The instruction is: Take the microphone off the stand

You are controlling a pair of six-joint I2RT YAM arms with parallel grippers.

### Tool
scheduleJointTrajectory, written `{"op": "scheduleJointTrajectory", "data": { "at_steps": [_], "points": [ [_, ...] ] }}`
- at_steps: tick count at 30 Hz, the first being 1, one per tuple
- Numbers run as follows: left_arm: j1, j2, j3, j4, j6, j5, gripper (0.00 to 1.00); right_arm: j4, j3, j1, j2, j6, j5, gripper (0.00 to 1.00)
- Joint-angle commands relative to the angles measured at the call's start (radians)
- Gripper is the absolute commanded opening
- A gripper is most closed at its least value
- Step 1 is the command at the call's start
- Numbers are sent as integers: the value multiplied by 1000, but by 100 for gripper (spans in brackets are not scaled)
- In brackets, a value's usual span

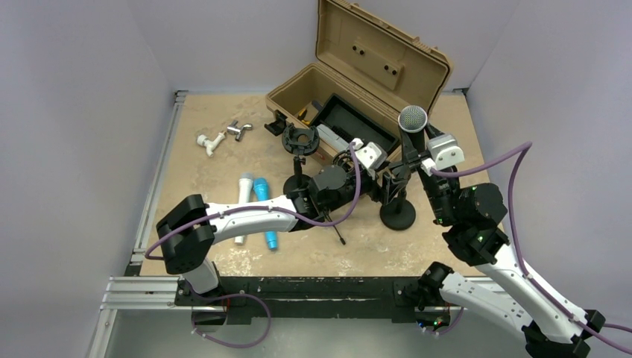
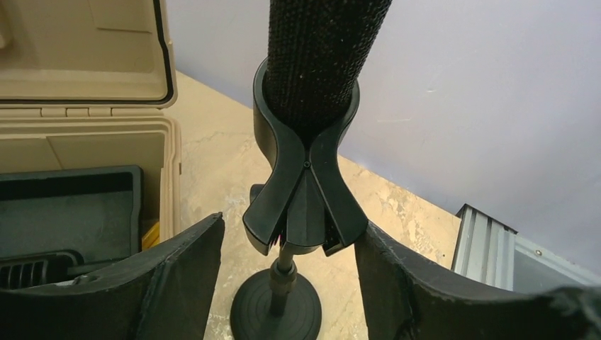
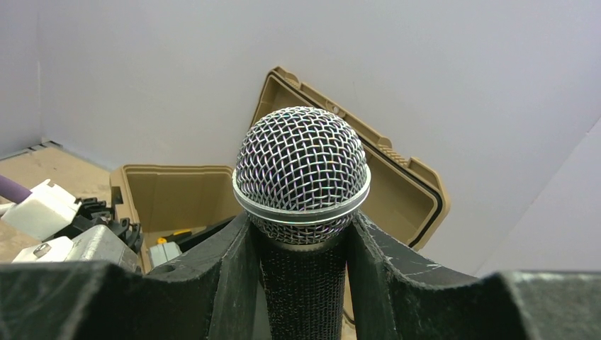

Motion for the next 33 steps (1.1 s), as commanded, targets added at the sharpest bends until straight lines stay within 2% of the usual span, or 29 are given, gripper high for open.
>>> {"op": "scheduleJointTrajectory", "data": {
  "at_steps": [1,3,5,7,11,20,22,26,27,30,33],
  "points": [
    [18,15,30,-40,-7,-66,67,113,11,8,-10,20,13,0],
    [18,19,39,-44,-7,-57,68,109,13,7,-7,18,17,0],
    [16,24,50,-48,-9,-47,80,110,13,8,-5,19,17,0],
    [17,33,64,-59,-10,-44,81,109,14,7,-5,20,15,0],
    [18,47,89,-61,-7,-36,80,109,16,8,-5,21,16,0],
    [18,65,134,-79,-3,-29,71,111,19,8,-3,18,14,0],
    [19,65,139,-84,-2,-22,61,109,19,7,-3,16,14,0],
    [25,67,166,-148,-5,-4,13,115,14,7,-5,10,14,0],
    [27,67,167,-156,-7,-4,7,117,12,8,-5,10,14,0],
    [27,60,152,-160,-6,-11,0,124,15,8,-3,11,10,0],
    [27,51,124,-155,-6,-16,0,151,28,9,5,18,20,0]
  ]
}}
